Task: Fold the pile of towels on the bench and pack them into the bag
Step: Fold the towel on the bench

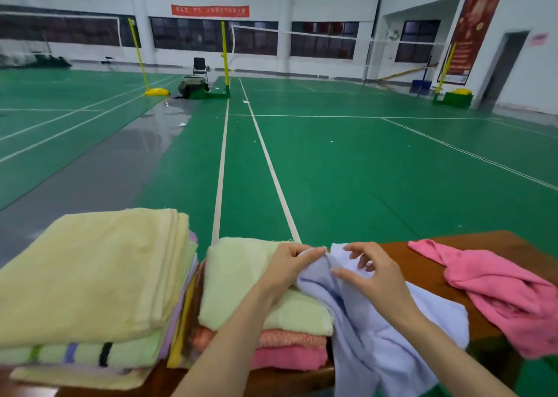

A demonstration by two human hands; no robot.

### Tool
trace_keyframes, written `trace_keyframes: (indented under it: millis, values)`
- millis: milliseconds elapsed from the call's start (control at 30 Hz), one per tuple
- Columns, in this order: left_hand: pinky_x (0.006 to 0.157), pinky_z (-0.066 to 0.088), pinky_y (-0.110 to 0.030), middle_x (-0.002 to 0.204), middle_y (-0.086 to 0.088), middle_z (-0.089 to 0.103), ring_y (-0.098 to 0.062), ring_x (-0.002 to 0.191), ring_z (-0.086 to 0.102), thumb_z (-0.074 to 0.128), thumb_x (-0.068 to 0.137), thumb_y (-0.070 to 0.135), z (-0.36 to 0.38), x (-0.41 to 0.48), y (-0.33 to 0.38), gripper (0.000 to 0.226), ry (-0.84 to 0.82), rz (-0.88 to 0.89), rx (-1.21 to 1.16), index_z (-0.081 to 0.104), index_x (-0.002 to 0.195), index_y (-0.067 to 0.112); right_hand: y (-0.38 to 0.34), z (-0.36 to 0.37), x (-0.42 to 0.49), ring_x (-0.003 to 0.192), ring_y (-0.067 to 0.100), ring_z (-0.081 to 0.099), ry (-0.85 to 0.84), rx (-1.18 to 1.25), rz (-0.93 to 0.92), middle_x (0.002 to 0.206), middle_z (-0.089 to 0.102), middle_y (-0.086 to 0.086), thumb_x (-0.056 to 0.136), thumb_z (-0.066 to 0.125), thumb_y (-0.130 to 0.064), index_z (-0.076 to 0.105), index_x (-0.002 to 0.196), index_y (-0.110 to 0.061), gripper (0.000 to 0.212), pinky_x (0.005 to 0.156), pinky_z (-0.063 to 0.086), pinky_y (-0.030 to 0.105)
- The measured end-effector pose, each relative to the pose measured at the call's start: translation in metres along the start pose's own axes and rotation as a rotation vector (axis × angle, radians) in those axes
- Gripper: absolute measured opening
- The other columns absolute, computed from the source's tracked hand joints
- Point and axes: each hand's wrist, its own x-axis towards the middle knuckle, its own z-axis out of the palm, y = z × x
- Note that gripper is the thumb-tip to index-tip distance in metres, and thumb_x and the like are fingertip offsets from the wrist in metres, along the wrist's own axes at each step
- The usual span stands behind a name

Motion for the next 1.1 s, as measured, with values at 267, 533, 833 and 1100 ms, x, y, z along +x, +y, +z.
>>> trace_keyframes:
  millis: [267,533,833,1100]
  values:
    - [0.062,0.037,-0.024,0.074,-0.007,0.057,-0.013,0.071,0.045,0.071,0.076,0.032,-0.002,-0.001,-0.002,0.036,-0.057,-0.010,-0.048,0.071,0.079,-0.003,-0.016,0.019,-0.009,0.075,0.010,0.059,-0.006,-0.306,0.106,0.074,0.063,-0.013,0.086,0.060,-0.035,0.058,0.085,-0.029,0.007,0.057,0.040,0.024]
    - [0.053,0.032,-0.022,0.058,-0.004,0.046,-0.014,0.056,0.039,0.074,0.072,0.033,-0.006,0.000,-0.004,0.030,-0.073,-0.042,-0.056,0.058,0.055,0.014,0.016,0.011,-0.009,0.079,0.024,0.057,-0.032,-0.234,0.444,0.076,0.060,0.000,0.083,0.057,-0.018,0.051,0.074,-0.022,0.012,0.058,0.037,0.028]
    - [0.060,0.051,-0.025,0.074,-0.010,0.066,-0.020,0.068,0.059,0.055,0.091,0.021,-0.007,-0.001,0.000,0.025,0.110,-0.117,-0.466,0.065,0.091,-0.002,0.017,-0.053,0.019,0.058,0.011,0.051,-0.072,-0.198,0.227,0.057,0.059,-0.008,0.082,0.062,-0.004,0.066,0.072,-0.014,0.015,0.054,0.039,0.025]
    - [0.060,0.048,-0.020,0.076,-0.006,0.068,-0.013,0.068,0.057,0.058,0.089,0.018,-0.002,-0.002,-0.001,0.022,-0.012,-0.036,-0.233,0.070,0.087,-0.001,-0.031,-0.036,0.029,0.072,-0.006,0.058,-0.192,0.175,0.112,0.096,0.060,-0.005,0.088,0.061,-0.011,0.056,0.110,-0.019,0.023,0.063,0.043,0.007]
